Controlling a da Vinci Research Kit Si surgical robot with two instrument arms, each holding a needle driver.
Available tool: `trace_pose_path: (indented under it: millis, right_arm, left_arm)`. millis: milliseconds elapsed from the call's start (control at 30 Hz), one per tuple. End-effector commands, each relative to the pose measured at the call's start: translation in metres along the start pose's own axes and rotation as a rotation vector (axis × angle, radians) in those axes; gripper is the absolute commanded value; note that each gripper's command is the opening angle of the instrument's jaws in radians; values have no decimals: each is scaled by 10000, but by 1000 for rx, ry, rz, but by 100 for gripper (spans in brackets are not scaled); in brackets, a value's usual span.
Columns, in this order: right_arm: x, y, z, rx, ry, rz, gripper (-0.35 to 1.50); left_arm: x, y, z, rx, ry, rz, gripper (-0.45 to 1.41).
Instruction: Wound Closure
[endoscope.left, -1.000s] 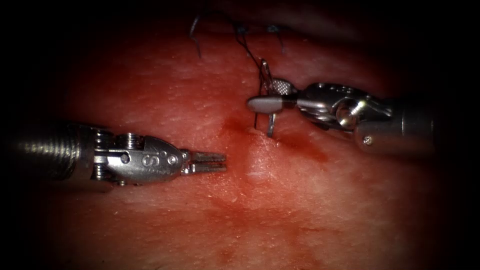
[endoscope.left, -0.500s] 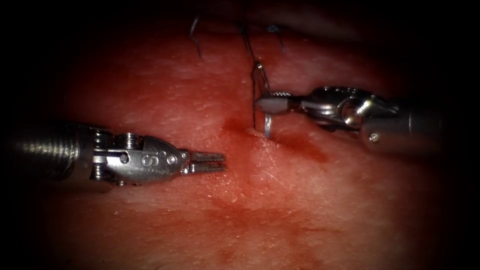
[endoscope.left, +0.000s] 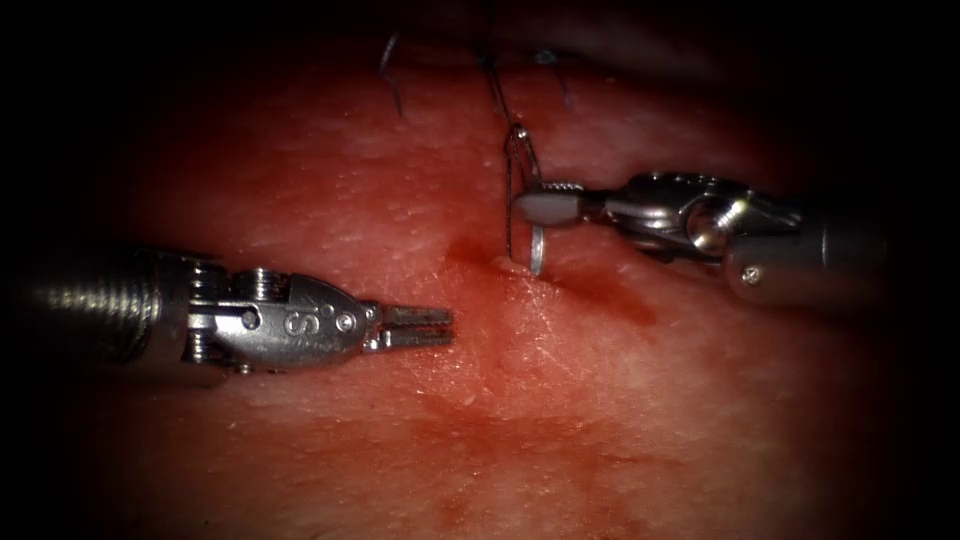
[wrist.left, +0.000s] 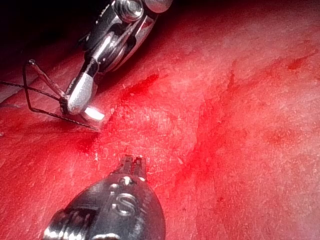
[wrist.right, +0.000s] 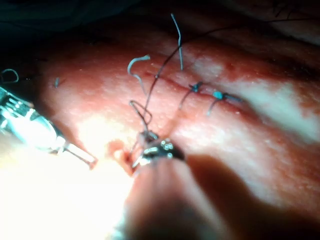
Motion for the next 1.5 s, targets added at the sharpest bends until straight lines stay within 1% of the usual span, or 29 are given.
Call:
trace_pose_path:
  millis: [33,133,233,367,467,700,933,1033,1100,1133,1200,1300,1367,1500]
  right_arm:
    - [7,4,-1,-7,24,-53,-35]
    - [19,7,-13,-9,79,-142,-35]
    - [34,8,-26,-1,148,-181,-35]
    - [46,4,-37,-4,202,-218,-35]
    - [51,0,-42,-4,215,-232,-35]
    - [51,-3,-43,-6,219,-229,-35]
    - [53,-1,-43,-18,234,-237,-35]
    - [62,2,-46,-42,250,-301,-35]
    - [76,7,-51,-86,267,-403,-35]
    - [76,7,-51,-86,267,-403,-35]
    - [86,10,-56,-112,281,-470,-35]
    - [94,10,-62,-130,279,-583,-35]
    - [94,9,-65,-134,288,-616,-35]
    - [87,3,-64,-97,291,-635,-35]
  left_arm:
    - [0,1,8,0,1,1,-16]
    - [1,2,7,1,0,0,-16]
    - [2,3,7,-1,2,6,-16]
    - [3,4,6,-1,2,5,-16]
    - [4,5,7,0,1,4,-16]
    - [18,9,9,-2,0,17,-18]
    - [30,10,9,24,35,17,-18]
    - [31,10,8,25,35,17,-18]
    - [30,11,8,20,38,18,-16]
    - [30,11,8,20,38,18,-16]
    - [29,12,8,20,38,19,-16]
    - [28,12,8,20,38,20,-16]
    - [28,12,8,20,39,20,-16]
    - [28,13,7,19,39,20,-16]
